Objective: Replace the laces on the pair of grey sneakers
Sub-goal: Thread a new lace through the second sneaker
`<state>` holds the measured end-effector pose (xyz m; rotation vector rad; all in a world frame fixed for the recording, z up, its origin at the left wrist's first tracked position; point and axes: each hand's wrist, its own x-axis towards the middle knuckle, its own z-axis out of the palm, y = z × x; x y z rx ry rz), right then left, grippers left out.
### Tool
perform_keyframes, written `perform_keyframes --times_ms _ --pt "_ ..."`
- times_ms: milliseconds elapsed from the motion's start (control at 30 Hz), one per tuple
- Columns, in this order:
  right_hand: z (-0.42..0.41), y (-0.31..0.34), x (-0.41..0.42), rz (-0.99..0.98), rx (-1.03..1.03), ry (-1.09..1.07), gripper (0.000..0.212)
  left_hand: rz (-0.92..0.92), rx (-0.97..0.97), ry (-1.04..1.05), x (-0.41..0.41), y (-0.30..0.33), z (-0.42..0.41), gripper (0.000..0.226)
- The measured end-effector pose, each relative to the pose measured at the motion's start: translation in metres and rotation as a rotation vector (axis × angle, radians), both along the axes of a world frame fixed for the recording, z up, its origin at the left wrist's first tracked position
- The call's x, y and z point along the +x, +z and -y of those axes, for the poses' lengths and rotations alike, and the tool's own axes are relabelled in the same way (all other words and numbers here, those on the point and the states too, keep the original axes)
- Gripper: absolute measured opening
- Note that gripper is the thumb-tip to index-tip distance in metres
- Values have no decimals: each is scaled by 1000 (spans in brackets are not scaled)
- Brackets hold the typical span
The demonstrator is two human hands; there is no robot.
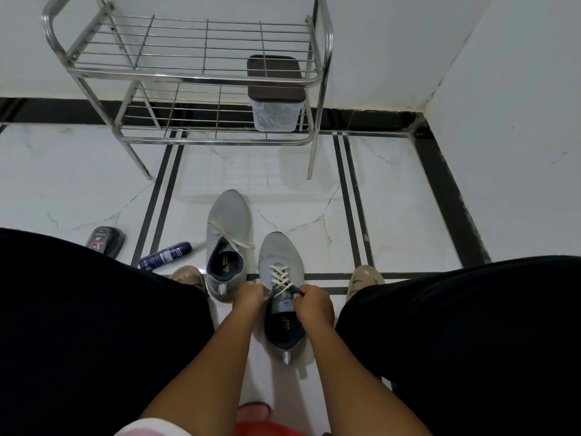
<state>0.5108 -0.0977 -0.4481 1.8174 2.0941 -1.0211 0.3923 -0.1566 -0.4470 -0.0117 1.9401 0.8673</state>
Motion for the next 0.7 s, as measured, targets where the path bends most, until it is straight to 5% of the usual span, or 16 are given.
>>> perform_keyframes --times_ms 100,300,467,533,700 --pt "1 2 0 -15 -50 -9 22 110 175 117 2 28 -13 12" --pt "-8 24 -7 -335 -165 -314 25 4 292 -104 -5 71 -40 23" --pt "-34 49 -14 -667 -303 -715 54 -72 354 -356 -4 81 -36 24" --pt "-40 59 -12 -771 -438 -714 58 -100 382 -383 -2 81 -33 24" --pt "-45 76 -13 -925 -563 -739 21 -150 348 -516 -4 83 -30 22"
